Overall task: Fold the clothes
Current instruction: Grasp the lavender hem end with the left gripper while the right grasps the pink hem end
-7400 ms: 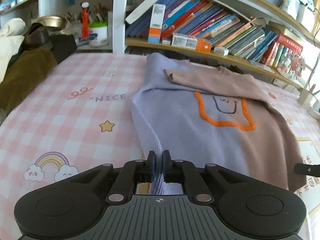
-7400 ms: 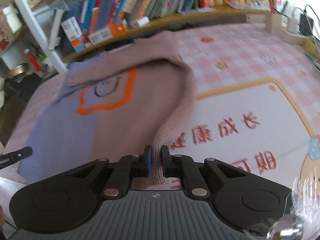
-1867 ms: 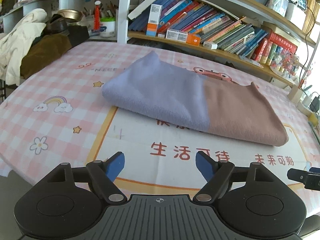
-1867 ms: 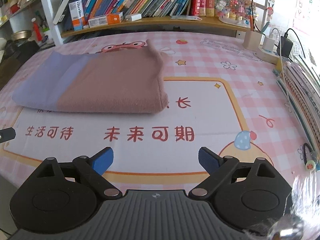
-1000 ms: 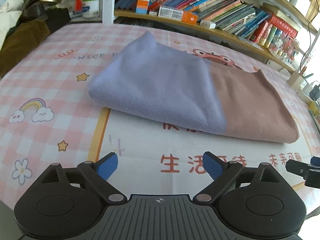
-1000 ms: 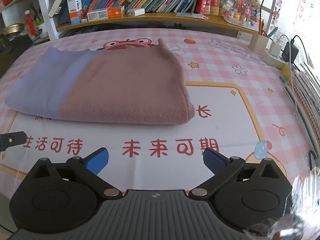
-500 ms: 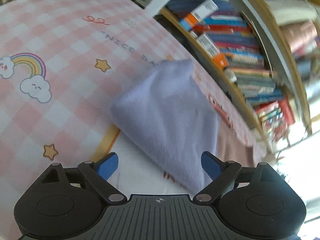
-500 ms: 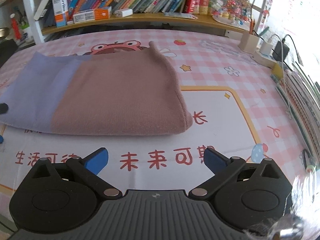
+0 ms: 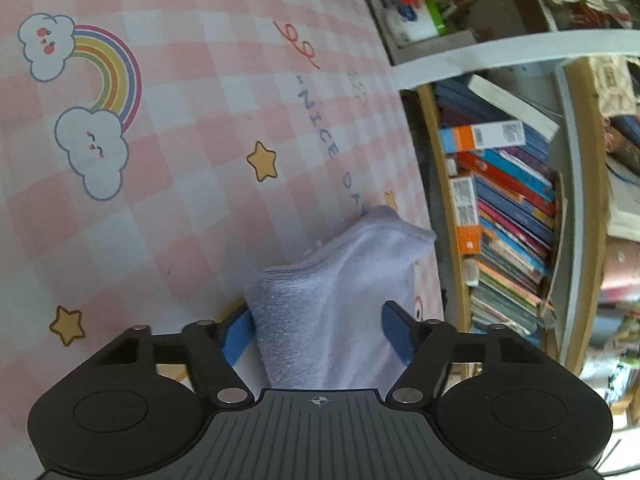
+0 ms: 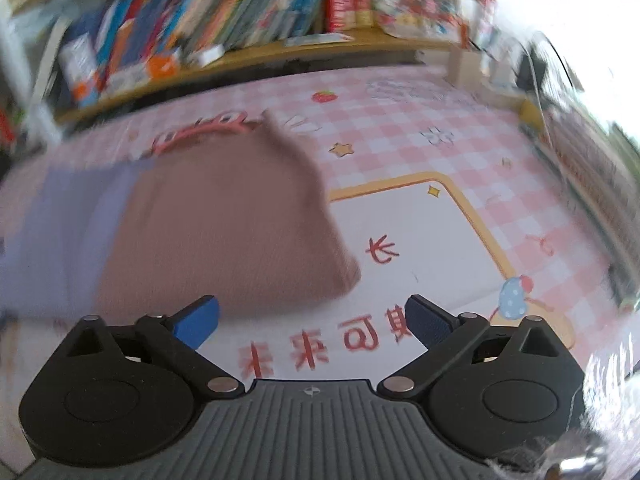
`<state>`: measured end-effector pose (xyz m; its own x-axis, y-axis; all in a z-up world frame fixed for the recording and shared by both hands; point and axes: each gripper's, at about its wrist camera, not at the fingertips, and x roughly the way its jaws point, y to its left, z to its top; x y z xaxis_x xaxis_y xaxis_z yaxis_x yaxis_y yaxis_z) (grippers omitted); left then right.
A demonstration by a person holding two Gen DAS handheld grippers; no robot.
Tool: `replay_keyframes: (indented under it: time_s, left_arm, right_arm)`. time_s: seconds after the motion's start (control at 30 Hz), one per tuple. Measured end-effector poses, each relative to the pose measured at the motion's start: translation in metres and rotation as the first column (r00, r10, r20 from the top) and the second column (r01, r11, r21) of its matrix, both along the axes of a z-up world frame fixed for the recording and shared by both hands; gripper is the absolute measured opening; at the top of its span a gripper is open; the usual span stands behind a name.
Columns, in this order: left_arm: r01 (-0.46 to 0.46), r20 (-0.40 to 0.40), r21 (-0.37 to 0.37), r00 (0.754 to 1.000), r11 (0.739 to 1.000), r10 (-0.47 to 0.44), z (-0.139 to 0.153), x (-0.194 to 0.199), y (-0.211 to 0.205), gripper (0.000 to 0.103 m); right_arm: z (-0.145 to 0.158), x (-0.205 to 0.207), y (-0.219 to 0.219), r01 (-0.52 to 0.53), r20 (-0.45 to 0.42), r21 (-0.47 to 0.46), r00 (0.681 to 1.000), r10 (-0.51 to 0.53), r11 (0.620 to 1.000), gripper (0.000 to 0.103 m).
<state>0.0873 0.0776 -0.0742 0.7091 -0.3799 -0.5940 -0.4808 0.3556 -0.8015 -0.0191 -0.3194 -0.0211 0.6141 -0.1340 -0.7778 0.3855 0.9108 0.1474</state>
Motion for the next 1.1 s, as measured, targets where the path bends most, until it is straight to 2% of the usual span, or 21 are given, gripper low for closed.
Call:
replay_keyframes:
  time_s: [0.03,0.07,0.13,0.17,0.2,0.27,0.3,0.33,0.37,0.43,0.5,0.53,0.67,0.9,1.0,1.1]
  left_arm:
    - [-0.007,-0.012,-0.001,1.0,1.0,0.007,-0.001,0.002,0.001,0.047]
    - [-0.009,-0.024,0.003,1.0,1.0,0.01,-0.002,0.004,0.001,0.042]
    - [-0.01,-0.044,0.012,0.999,1.0,0.01,-0.005,0.007,0.002,0.022]
    - [-0.007,-0.045,0.013,0.999,1.0,0.008,-0.007,0.008,0.004,0.018]
    - [0.0,-0.035,0.013,0.999,1.0,0.0,-0.009,0.01,0.007,0.015]
    - [0.016,-0.012,0.01,1.0,1.0,-0.016,-0.01,0.012,0.011,0.012]
    - [0.021,0.0,0.007,1.0,1.0,-0.021,-0.01,0.012,0.015,0.011]
    - [0.022,0.024,0.025,0.999,0.999,-0.023,-0.006,0.009,0.019,0.01]
    - [0.022,0.053,0.05,0.998,0.998,-0.025,-0.002,0.005,0.023,0.01]
    - [0.03,0.12,0.119,0.992,0.992,-0.044,0.008,-0.002,0.032,0.01]
    - [0.046,0.201,0.218,0.975,0.975,-0.091,0.018,-0.009,0.041,0.01]
    - [0.059,0.216,0.243,0.97,0.968,-0.113,0.018,-0.012,0.046,0.01]
    - [0.064,0.154,0.202,0.983,0.977,-0.096,0.003,-0.011,0.064,0.011]
    - [0.052,0.166,0.157,0.983,0.986,-0.078,-0.008,-0.002,0.058,0.031]
    - [0.037,0.168,0.146,0.984,0.989,-0.061,-0.01,0.003,0.056,0.029]
    - [0.033,0.148,0.165,0.987,0.986,-0.057,-0.011,0.005,0.056,0.014]
  right_arm:
    - [0.0,0.005,-0.007,0.027,0.008,0.031,1.0,-0.027,0.999,0.098]
    - [-0.001,0.01,-0.013,0.049,0.015,0.057,0.999,-0.05,0.997,0.097]
    - [-0.003,0.02,-0.024,0.085,0.019,0.096,0.996,-0.087,0.992,0.081]
    - [-0.005,0.026,-0.027,0.091,0.007,0.096,0.996,-0.092,0.991,0.068]
    - [-0.008,0.03,-0.029,0.095,-0.008,0.096,0.995,-0.095,0.991,0.06]
    - [-0.016,0.039,-0.034,0.099,-0.044,0.123,0.995,-0.094,0.987,0.032]
    - [-0.019,0.042,-0.035,0.095,-0.052,0.146,0.995,-0.088,0.985,0.026]
    - [-0.021,0.044,-0.035,0.087,-0.051,0.174,0.996,-0.079,0.981,0.018]
    - [-0.022,0.046,-0.033,0.074,-0.048,0.188,0.997,-0.066,0.979,0.015]
    - [-0.022,0.051,-0.021,0.028,-0.043,0.193,0.999,-0.02,0.981,0.011]
    - [-0.022,0.057,-0.006,-0.022,-0.038,0.2,0.999,0.03,0.979,0.011]
    - [-0.023,0.061,0.003,-0.047,-0.037,0.196,0.998,0.055,0.979,0.01]
    - [-0.025,0.071,0.031,-0.116,-0.045,0.121,0.992,0.122,0.986,0.01]
    - [-0.026,0.075,0.034,-0.139,-0.053,0.116,0.988,0.145,0.984,0.01]
    - [-0.027,0.075,0.035,-0.144,-0.055,0.121,0.987,0.151,0.982,0.01]
    - [-0.027,0.074,0.034,-0.155,-0.055,0.124,0.985,0.162,0.98,0.01]
